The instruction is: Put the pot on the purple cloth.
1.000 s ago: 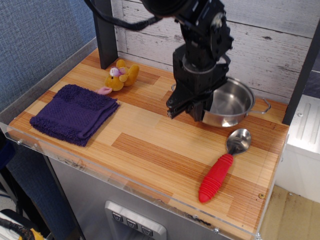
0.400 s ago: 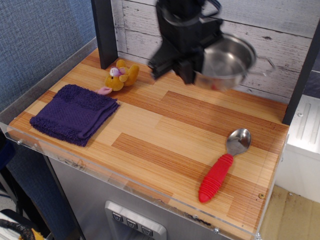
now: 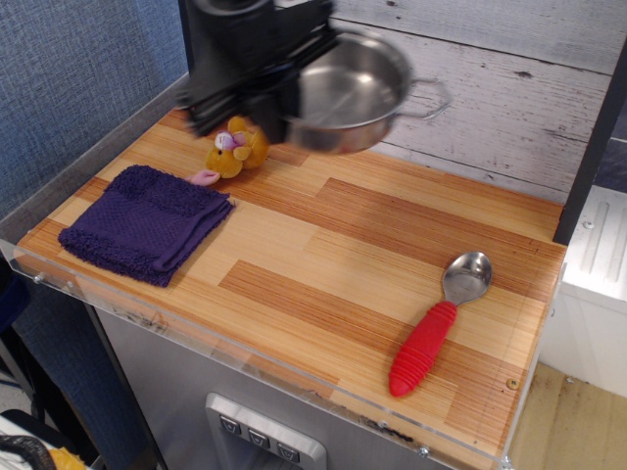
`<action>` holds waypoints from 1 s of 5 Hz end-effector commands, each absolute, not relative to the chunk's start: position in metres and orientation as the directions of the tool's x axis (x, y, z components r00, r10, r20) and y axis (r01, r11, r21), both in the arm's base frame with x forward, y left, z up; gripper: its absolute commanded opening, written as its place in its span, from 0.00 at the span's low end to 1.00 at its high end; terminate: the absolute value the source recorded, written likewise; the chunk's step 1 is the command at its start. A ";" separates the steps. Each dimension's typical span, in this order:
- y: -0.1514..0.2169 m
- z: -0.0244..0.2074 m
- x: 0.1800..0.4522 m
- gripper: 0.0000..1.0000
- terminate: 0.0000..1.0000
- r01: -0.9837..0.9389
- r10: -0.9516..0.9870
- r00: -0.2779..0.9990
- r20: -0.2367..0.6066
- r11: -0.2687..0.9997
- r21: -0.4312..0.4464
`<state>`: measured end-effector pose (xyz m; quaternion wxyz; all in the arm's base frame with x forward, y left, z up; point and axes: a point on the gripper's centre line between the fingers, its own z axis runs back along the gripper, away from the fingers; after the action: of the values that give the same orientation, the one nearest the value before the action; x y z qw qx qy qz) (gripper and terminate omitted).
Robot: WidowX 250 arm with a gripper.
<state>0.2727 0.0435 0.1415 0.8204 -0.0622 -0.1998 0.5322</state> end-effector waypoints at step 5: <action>0.179 0.086 0.211 0.00 0.00 -0.923 0.910 0.227 0.346 0.315 -0.223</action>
<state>0.2070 0.1768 0.0688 0.7899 0.0115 -0.1842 0.5848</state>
